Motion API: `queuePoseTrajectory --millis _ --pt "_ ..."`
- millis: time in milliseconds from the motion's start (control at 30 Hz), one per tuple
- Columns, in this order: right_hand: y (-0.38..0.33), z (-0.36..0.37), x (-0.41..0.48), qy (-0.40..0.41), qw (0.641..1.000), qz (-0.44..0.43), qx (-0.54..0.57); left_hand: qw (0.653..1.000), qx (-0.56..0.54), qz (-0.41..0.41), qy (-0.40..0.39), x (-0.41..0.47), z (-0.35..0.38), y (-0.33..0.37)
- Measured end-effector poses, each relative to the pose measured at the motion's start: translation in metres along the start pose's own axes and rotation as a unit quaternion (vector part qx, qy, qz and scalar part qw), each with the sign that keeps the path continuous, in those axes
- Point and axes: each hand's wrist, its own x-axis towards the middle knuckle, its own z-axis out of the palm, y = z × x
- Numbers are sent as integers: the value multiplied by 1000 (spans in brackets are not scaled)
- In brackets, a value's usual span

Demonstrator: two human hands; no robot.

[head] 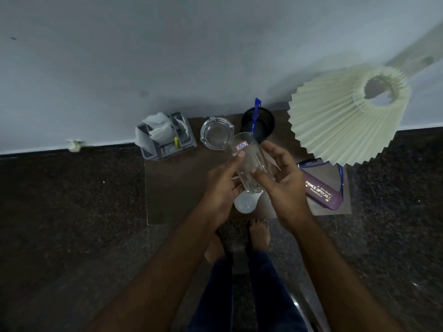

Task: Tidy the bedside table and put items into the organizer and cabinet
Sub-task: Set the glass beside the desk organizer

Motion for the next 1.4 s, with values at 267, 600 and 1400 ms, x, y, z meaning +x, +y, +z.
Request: queuePoseTrajectory --millis 267,600,1400 --pt "-15 4 14 -79 997 27 2 995 30 94 -29 -9 -11 11" --pt "-27 11 33 -165 986 21 -27 959 185 213 -5 -12 -36 41" --pt "-25 50 115 -198 918 -115 -325 876 365 315 -30 50 -63 100"
